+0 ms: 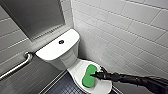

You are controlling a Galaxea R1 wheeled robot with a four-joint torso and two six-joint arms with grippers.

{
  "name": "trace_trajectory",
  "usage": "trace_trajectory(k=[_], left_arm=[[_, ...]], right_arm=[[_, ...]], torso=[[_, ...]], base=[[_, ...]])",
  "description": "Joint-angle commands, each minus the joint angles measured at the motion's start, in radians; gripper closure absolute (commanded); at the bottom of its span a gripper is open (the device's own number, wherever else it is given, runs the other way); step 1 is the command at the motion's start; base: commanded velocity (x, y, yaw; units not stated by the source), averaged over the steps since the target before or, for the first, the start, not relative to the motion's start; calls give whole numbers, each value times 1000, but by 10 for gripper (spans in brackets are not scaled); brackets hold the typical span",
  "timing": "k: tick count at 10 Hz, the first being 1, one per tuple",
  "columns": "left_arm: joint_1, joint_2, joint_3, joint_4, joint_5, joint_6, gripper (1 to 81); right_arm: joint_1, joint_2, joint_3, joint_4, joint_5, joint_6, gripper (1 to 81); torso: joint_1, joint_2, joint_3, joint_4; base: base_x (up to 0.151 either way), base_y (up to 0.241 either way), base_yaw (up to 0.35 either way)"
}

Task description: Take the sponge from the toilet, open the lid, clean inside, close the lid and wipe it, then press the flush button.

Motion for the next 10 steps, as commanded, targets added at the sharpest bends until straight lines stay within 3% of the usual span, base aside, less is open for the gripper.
trace_trajectory(k=[1, 5, 10], left_arm=[[39, -1, 17, 4, 76, 5, 10], [39, -1, 17, 4, 75, 5, 10], [39, -1, 17, 9, 76, 5, 10]], right_arm=[[176, 194, -188, -19, -76, 14, 811], [118, 306, -296, -47, -88, 6, 811], [-39, 265, -303, -85, -56, 3, 811]], torso=[[0, 0, 0, 0], [0, 0, 0, 0], [0, 0, 0, 0]], base=[[0, 0, 0], [0, 0, 0], [0, 0, 0]])
